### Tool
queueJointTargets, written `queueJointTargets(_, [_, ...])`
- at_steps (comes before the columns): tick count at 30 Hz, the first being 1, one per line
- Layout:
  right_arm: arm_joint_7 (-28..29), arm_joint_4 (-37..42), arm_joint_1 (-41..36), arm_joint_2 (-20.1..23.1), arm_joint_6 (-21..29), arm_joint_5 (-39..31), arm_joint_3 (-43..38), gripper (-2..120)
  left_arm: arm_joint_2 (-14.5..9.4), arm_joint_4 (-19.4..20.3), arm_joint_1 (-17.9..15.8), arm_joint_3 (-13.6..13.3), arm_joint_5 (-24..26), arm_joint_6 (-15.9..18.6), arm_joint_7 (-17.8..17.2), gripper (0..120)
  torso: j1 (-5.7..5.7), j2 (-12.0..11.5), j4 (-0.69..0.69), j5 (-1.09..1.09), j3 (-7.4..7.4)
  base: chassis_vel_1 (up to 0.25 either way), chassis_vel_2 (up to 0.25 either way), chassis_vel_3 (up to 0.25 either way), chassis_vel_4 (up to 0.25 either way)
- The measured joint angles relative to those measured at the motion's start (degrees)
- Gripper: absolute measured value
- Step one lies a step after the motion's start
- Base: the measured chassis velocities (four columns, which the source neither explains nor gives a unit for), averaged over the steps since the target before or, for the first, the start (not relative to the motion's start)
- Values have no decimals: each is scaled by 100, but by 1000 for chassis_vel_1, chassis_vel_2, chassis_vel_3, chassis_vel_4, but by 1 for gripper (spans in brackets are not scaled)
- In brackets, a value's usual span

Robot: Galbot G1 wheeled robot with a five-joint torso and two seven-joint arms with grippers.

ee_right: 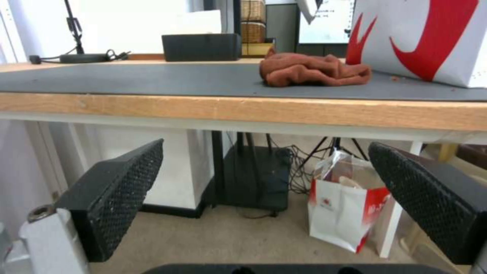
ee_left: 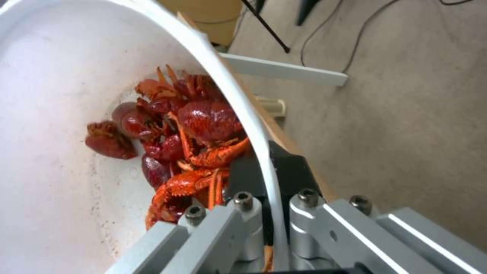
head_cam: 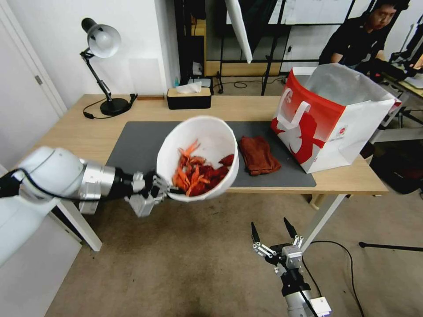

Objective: Sweep shrimp from table into container with towel, then put container into takeout bag.

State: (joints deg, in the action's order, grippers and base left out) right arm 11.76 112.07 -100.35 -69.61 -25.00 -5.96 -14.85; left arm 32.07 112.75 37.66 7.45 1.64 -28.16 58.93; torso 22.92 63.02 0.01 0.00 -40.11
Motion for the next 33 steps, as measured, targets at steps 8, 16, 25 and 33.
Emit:
queueJointTargets(8, [-27,-9,19,-95,1,131,12,100,808,-916,-1336,-1169,-7,-19,-145,0,0,0,-1,1,0,0,0,0,0])
queueJointTargets(16, [-33,-2,27,-177,10,210,12,100,1665,-1889,-2460,-1815,-131,-49,-275,0,0,0,-2,1,0,0,0,0,0])
queueJointTargets(25, [-37,-22,37,-211,14,236,-13,100,3029,-3213,-3487,-2438,-532,-296,-450,0,0,0,-4,2,0,0,0,0,0])
queueJointTargets(33, [-38,-92,36,-256,-31,233,-17,100,3899,-4170,-4009,-2635,-770,-409,-576,0,0,0,-1,2,1,0,0,0,0])
